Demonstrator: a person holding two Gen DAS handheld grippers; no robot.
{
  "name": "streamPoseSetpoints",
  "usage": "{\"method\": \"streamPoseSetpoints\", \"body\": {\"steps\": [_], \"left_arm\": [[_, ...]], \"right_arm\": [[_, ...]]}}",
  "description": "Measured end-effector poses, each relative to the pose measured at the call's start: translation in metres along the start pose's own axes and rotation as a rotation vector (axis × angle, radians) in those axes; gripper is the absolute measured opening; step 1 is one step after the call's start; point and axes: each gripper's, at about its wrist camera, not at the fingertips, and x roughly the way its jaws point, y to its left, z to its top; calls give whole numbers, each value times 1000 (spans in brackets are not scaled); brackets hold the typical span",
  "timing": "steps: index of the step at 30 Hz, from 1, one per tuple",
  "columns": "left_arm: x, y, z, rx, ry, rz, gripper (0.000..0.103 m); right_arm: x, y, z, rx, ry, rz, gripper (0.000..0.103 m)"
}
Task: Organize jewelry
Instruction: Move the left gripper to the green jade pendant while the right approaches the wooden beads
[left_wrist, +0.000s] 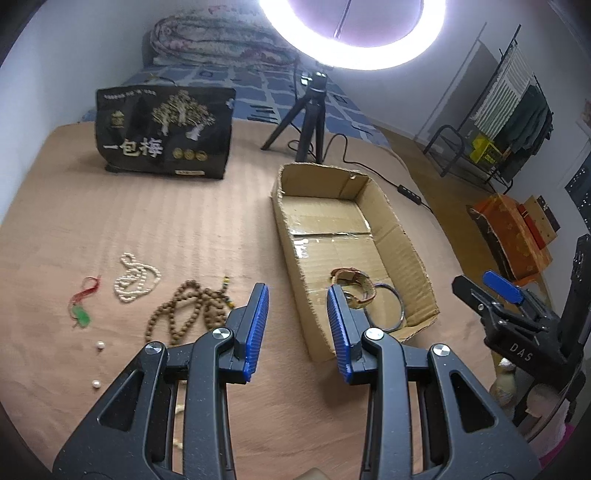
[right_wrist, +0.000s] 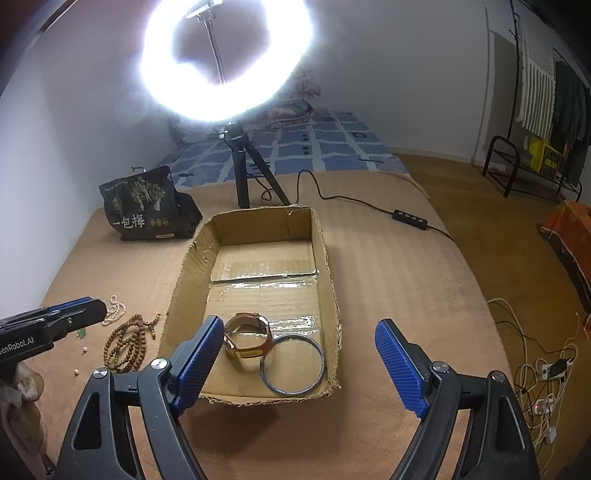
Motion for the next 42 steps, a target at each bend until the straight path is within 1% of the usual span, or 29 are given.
{"method": "streamPoseSetpoints", "body": {"steps": [8, 14, 15, 16, 18, 19, 22, 28, 32, 37, 42], "left_arm": [[-35, 23, -1, 31, -57, 98, 33], [-56, 51, -2, 27, -91, 186, 33], [-59, 56, -2, 24, -91, 196, 37], [-62, 61, -1, 17, -96, 199, 45], [-67, 70, 0, 8, -109, 204, 54], [-69, 75, 0, 7, -115, 212, 54], [-69, 90, 1, 1, -100, 228, 54], [-64, 135, 3, -48, -49, 246, 54], [-62, 170, 6, -112, -30, 257, 54], [-51, 210, 0, -191, 22, 282, 54], [-32, 231, -8, -237, 83, 265, 54]], "right_arm": [[-21, 10, -2, 8, -33, 14, 86], [-38, 38, -3, -31, -61, 50, 87], [-40, 44, -3, -43, -66, 54, 87], [-42, 50, -4, -55, -70, 59, 88], [-43, 62, -4, -76, -72, 73, 88], [-43, 68, -5, -88, -71, 82, 88], [-41, 86, -7, -122, -67, 106, 94], [-19, 120, -14, -159, -8, 159, 94], [-5, 145, -19, -193, 29, 202, 94], [14, 174, -26, -275, 76, 221, 95], [41, 191, -35, -308, 159, 222, 95]]}}
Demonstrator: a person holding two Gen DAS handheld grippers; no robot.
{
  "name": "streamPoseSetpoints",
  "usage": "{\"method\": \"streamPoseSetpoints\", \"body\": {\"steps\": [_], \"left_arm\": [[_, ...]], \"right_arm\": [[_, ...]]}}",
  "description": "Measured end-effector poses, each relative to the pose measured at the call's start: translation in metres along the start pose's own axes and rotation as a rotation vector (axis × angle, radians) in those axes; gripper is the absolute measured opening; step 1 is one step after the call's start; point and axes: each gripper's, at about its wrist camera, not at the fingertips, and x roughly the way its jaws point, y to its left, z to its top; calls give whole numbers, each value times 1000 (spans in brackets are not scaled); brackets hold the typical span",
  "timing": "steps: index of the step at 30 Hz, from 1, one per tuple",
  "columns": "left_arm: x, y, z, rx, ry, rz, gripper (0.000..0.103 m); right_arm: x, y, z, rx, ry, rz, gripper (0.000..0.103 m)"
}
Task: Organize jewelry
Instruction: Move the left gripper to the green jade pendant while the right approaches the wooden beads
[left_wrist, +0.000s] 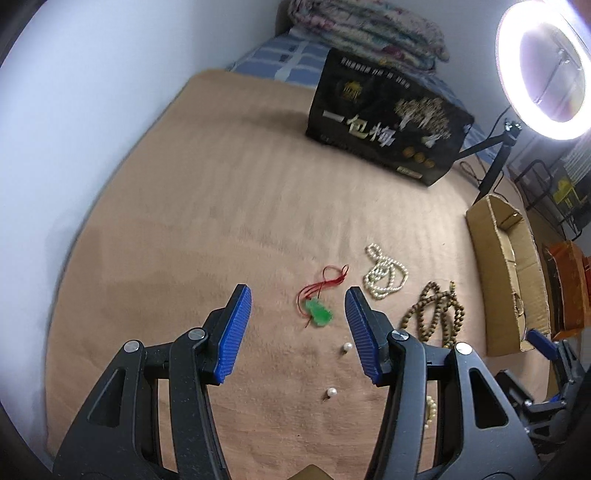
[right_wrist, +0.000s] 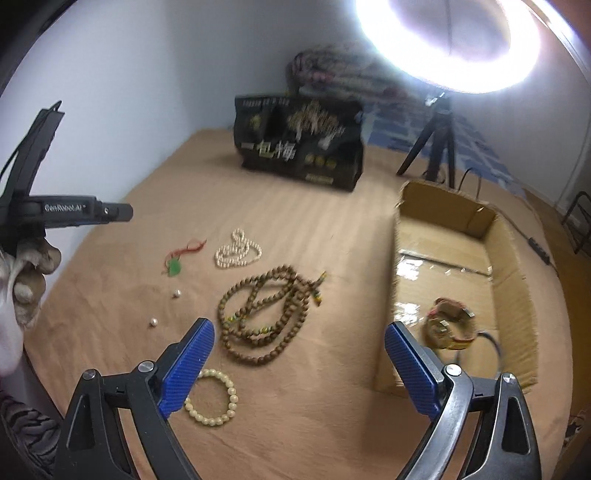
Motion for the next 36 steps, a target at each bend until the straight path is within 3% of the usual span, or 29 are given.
{"method": "streamPoseSetpoints", "body": {"steps": [9, 25, 36], "left_arm": [[25, -7, 0, 22, 63, -47, 54], [57, 7, 1, -10, 133, -76, 54], [87, 11, 0, -45, 214, -107, 50]], "right_arm": [[44, 12, 0, 21, 114, 8, 95], [88, 3, 13, 300, 261, 34, 95], [109, -10, 14, 375, 321, 15, 95]]}}
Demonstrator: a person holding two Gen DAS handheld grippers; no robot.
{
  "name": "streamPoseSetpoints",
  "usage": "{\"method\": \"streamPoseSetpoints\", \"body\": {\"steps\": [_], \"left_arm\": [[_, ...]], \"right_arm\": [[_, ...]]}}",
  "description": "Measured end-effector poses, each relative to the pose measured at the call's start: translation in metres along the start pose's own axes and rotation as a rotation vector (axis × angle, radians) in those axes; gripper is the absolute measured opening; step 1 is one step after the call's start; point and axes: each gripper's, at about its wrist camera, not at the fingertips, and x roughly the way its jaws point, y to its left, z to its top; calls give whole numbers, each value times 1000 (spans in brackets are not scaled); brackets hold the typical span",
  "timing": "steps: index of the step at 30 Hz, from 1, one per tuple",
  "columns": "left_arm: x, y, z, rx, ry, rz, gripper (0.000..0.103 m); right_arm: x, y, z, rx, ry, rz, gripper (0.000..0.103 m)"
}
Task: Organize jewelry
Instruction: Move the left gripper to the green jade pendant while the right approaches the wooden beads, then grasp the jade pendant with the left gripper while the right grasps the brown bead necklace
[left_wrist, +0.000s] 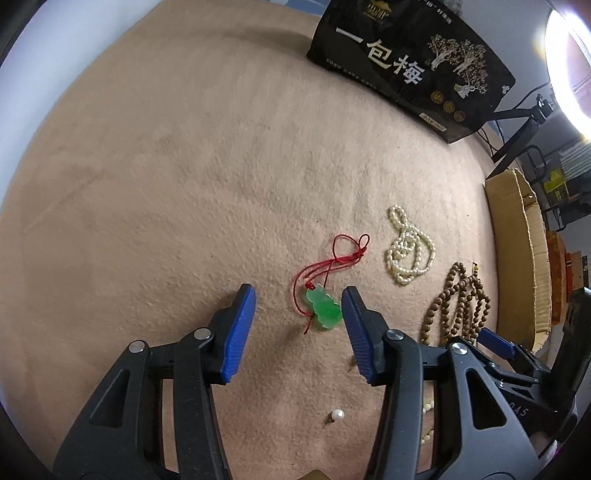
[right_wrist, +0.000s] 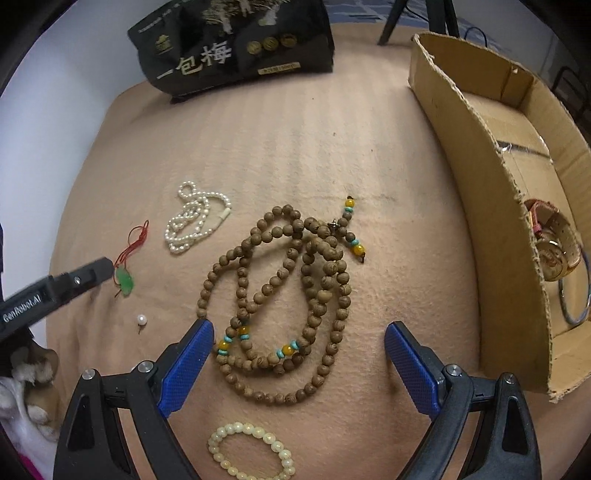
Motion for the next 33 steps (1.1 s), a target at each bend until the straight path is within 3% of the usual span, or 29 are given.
{"method": "streamPoseSetpoints", "body": {"steps": [11, 19, 27, 33], "left_arm": [[8, -5, 1, 27, 9, 5, 45], [9, -6, 2, 35, 9, 10, 44], [14, -14, 3, 58, 0, 31, 43], [20, -24, 4, 73, -6, 58, 43]], "right_arm": [[12, 0, 20, -4, -4, -17, 103], [28, 34, 29, -30, -14, -44, 103], [45, 67, 23, -174, -25, -148, 103], [45, 70, 15, -243, -40, -147, 103]]}}
